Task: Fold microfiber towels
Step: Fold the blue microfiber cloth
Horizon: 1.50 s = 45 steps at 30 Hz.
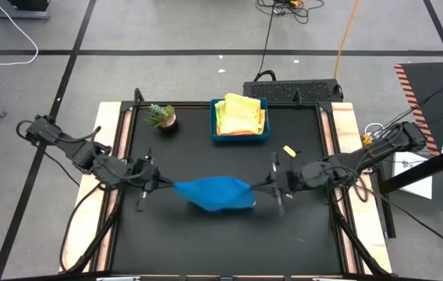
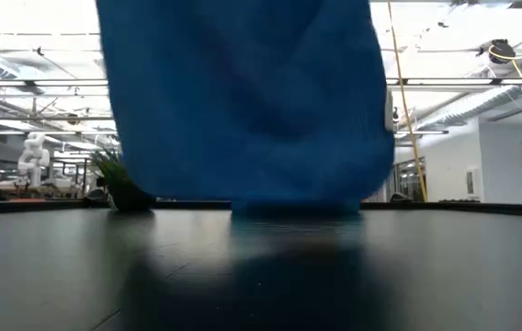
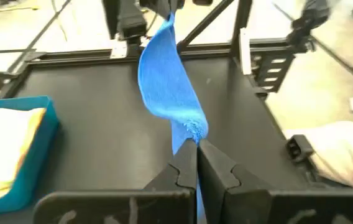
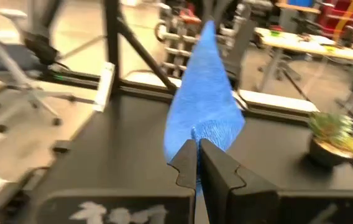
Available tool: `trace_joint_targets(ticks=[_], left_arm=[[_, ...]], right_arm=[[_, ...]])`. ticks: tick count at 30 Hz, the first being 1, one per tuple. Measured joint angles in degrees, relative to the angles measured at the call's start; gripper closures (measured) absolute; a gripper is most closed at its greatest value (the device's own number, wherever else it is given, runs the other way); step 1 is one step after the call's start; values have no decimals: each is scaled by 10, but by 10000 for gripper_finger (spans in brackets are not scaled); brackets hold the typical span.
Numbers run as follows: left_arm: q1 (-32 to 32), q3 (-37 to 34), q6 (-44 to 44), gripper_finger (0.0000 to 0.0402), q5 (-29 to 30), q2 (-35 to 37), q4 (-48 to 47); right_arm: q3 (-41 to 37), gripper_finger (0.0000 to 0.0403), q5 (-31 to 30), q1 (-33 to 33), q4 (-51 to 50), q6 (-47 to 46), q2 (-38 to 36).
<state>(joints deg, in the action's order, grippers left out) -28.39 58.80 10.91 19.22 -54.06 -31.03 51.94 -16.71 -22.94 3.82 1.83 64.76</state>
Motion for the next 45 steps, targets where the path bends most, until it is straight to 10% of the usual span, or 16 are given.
trace_joint_targets(ticks=[10,23,45], left_arm=[[2,0,44,399,50,-16,-81],[151,-1,-22,393,-31,-154,-110],[354,-104,-137,398,-133,-247,46]], right_arm=[[0,403,-67,-39,-72,-84,-26],[-114,403,-116,80,-129,-220,-25],[-238,403,-116,178,24,-103,-25]])
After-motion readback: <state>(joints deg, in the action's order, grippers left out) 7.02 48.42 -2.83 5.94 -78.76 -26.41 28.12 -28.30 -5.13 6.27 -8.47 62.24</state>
